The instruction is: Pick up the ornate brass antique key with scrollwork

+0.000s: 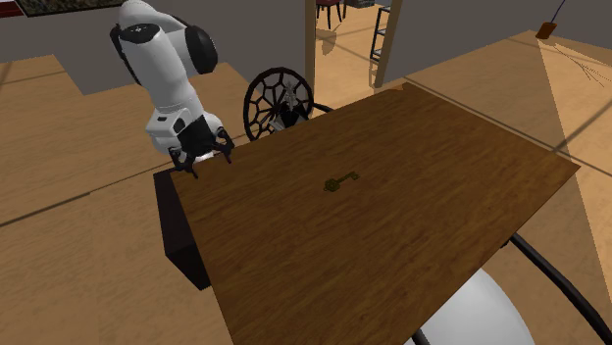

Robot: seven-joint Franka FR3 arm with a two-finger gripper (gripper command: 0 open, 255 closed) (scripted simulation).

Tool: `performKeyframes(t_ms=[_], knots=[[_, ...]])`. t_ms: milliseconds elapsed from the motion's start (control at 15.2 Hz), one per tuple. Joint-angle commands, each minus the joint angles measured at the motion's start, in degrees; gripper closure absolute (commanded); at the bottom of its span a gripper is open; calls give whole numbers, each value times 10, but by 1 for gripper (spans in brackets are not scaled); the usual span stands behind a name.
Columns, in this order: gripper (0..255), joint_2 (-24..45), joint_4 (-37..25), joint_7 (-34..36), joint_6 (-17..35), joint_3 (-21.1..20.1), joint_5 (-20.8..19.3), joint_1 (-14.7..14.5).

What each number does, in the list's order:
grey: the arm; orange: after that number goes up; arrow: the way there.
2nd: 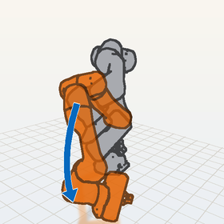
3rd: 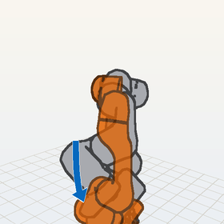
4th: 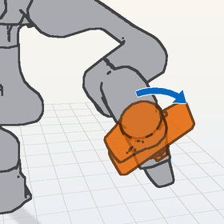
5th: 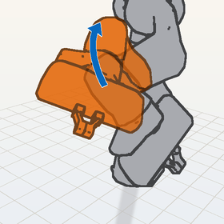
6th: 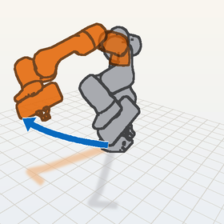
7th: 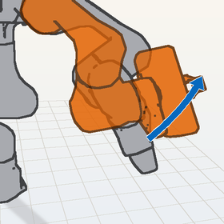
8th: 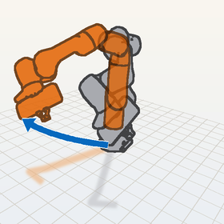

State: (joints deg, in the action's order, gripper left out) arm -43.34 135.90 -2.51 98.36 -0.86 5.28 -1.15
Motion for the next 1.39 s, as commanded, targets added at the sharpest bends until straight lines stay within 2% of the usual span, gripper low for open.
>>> performKeyframes(t_ms=[0, 726, 1320], knots=[[0, 0, 0, 0, 0, 0, 0, 0], [0, 162, -87, 47, 83, -110, 11, -53], [0, 316, -198, 101, 122, -198, -34, -82]])
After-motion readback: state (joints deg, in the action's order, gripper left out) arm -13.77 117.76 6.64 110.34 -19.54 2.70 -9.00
